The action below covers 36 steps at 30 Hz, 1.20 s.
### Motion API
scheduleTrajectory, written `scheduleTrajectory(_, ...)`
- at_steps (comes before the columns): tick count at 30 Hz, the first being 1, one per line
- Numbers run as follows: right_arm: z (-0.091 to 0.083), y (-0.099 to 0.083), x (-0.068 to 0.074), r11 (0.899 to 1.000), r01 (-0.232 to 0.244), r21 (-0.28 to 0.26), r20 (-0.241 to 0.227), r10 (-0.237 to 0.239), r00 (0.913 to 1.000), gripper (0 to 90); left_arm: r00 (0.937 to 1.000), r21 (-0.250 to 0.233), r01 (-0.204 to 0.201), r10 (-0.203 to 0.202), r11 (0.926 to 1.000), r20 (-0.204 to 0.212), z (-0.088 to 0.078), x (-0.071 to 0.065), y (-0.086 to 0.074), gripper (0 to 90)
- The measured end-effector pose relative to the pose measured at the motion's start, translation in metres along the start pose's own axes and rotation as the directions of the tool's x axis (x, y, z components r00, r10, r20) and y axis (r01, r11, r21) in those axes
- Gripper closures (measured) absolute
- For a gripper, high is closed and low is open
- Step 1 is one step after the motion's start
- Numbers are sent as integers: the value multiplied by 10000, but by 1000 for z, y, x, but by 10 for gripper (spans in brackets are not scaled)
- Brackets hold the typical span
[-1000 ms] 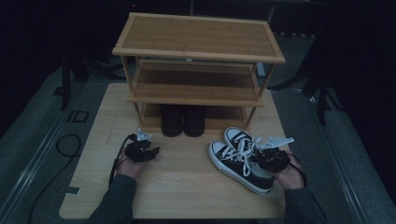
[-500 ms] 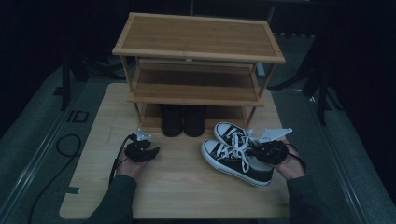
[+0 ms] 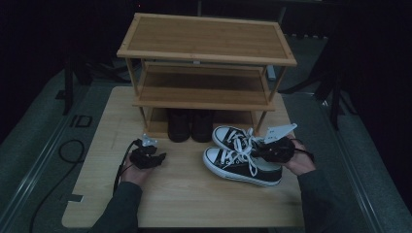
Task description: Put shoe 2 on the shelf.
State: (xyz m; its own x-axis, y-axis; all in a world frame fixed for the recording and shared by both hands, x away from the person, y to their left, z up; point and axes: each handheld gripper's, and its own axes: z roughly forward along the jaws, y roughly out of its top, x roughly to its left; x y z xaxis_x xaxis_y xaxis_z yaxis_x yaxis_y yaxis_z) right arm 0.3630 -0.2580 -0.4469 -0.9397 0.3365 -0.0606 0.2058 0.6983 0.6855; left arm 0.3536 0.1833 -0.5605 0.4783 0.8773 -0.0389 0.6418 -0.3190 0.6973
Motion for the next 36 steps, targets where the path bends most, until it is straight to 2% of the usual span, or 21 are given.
scheduleTrajectory(4, -2, 7, -7, 9998, 53, -169, -594, -63, 9982, 859, 10000, -12, 31, -31, 10000, 14, 0, 0, 0, 516)
scheduleTrajectory(11, -6, 23, -14, 9990, 305, -319, -1166, -340, 9926, 859, 10000, 18, 20, -20, 10000, 17, 0, 0, 0, 516)
scheduleTrajectory(17, -11, 35, -12, 9978, 602, -289, -1282, -635, 9897, 859, 10000, 16, 18, -18, 10000, -10, 0, 0, 0, 515)
scheduleTrajectory(23, -16, 46, -10, 9949, 760, -663, -1547, -855, 9843, 859, 10000, 16, 18, -18, 10000, -34, 0, -1, 0, 515)
scheduleTrajectory(29, -22, 61, -5, 9918, 1067, -697, -1459, -1160, 9825, 859, 10000, -7, 47, -47, 10000, -7, 0, 0, 0, 515)
scheduleTrajectory(36, -29, 77, -1, 9849, 1170, -1277, -1705, -1380, 9756, 859, 10000, -12, 32, -32, 10000, -35, 0, -1, 0, 514)
